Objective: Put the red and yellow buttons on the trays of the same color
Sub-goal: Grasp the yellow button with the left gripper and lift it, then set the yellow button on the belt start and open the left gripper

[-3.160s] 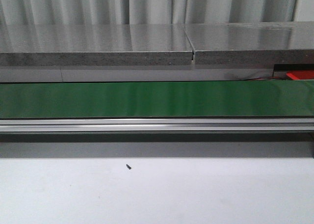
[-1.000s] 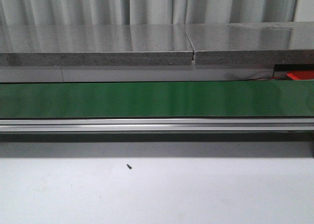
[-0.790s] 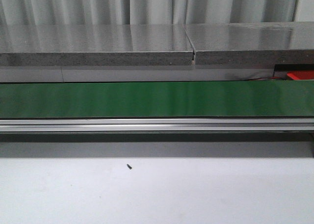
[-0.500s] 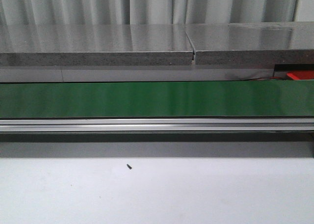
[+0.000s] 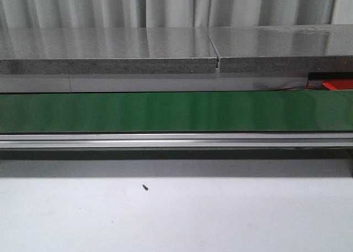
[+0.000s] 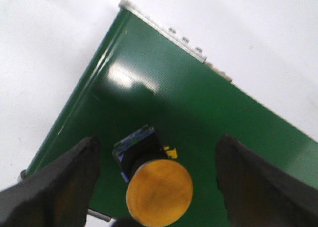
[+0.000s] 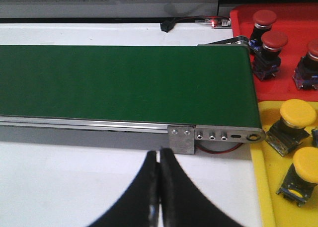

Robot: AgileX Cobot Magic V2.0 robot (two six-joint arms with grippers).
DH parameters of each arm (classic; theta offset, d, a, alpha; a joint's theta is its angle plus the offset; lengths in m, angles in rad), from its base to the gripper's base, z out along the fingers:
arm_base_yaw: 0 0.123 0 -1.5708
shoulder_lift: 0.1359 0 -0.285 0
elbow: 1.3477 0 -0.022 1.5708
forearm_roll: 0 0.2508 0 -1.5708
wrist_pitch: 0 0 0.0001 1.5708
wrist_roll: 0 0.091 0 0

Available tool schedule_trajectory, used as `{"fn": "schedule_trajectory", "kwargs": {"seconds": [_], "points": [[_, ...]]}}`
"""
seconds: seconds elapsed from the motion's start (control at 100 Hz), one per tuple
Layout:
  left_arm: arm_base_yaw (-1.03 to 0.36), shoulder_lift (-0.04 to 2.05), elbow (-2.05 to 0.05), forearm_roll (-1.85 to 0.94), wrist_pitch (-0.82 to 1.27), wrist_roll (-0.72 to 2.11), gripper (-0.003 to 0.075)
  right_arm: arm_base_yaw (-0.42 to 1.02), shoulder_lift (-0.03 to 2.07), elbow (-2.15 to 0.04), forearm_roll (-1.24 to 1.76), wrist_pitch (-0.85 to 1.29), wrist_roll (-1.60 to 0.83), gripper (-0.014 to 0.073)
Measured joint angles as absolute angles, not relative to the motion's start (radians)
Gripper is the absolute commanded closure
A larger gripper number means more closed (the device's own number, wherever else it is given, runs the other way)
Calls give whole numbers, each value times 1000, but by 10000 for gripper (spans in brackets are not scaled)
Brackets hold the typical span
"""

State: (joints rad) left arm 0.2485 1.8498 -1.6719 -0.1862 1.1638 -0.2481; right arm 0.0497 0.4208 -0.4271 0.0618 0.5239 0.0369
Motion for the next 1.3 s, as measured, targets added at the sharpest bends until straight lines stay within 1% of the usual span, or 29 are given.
{"fn": "schedule_trajectory", "kwargs": {"seconds": [0.2,0.53,0.66,0.84,1.3], "points": [[267,1850,-1758,-147,1161,-248,239,50,421,-427,62,524,37,661],[388,1872,-1763,-109,1149,-309,239,50,421,-427,62,524,37,661],[420,1900,-1766,-109,1124,-343,262,50,421,-427,62,524,37,661],[428,1966,-1768,-109,1091,-365,289,50,421,-427,62,524,37,661],[428,2123,-1768,-142,914,-371,289,50,421,-427,62,524,37,661]]}}
